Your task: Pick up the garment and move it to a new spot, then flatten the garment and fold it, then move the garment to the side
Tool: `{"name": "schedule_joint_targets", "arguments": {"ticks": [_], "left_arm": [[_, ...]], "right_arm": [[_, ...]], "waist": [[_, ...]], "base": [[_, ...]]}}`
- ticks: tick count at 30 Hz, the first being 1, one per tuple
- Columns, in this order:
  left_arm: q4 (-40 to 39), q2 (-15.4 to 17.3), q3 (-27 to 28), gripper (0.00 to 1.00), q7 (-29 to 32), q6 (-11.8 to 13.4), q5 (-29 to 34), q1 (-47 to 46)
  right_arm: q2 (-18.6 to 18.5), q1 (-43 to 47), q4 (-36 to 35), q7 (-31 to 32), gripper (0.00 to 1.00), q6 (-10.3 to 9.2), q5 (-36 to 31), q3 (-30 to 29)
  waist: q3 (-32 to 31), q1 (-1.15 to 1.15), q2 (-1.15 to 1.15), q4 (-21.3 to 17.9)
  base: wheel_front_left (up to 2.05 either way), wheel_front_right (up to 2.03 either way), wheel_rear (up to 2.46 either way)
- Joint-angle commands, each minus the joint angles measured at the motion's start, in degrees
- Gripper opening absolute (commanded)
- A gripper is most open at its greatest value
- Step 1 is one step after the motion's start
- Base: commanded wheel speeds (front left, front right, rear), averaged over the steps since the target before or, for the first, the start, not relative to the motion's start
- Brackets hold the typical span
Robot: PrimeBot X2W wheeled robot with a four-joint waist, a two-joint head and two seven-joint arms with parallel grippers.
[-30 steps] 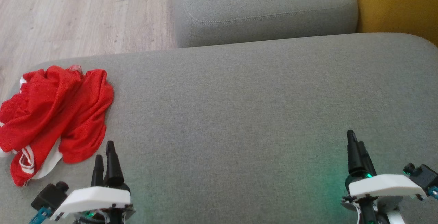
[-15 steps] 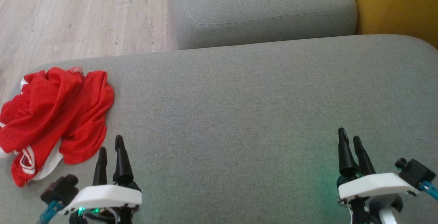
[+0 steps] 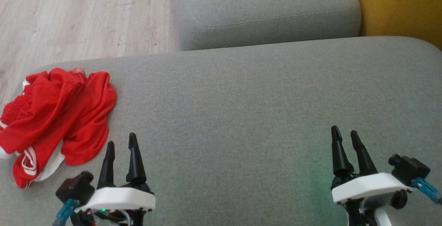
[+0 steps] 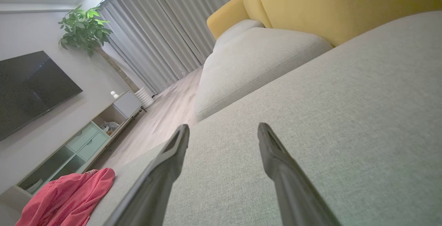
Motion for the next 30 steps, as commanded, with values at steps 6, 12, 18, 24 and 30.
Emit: {"name": "schedule_joint_targets", "arguments": {"ticks": [6,12,18,24,30], "left_arm": [[-2.5,0.3,-0.3,1.0,-1.8,1.1,5.9,-3.8],[-2.0,0.4,-0.9,1.0,-2.9,2.3,10.8,-3.9],[-1.1,0.4,-1.4,1.0,-3.9,3.7,15.7,-4.0],[0.3,0.4,-1.2,1.0,-4.9,5.3,19.3,-3.9],[1.1,0.4,-1.0,1.0,-5.7,5.7,22.9,-4.1]], "right_arm": [[-0.5,-3.5,-2.4,-1.9,1.0,-0.03,-6.1,1.9],[-0.5,-3.7,-2.6,-2.9,1.0,-0.03,-10.7,2.8],[-0.5,-3.9,-2.9,-3.9,1.0,-0.04,-15.3,3.9],[-0.6,-4.1,-3.0,-4.9,1.0,-0.04,-19.7,4.8],[-0.6,-4.2,-2.8,-5.8,1.0,-0.04,-23.3,5.0]], "waist": [[-0.2,0.0,0.0,0.2],[-0.4,0.0,0.0,0.1],[-0.6,0.0,0.0,-0.1],[-1.0,0.0,0.0,-0.4],[-1.3,0.0,0.0,-0.4]], "base": [[0.0,0.0,0.0],[0.0,0.0,0.0],[0.0,0.0,0.0],[0.0,0.0,0.0],[0.0,0.0,0.0]]}}
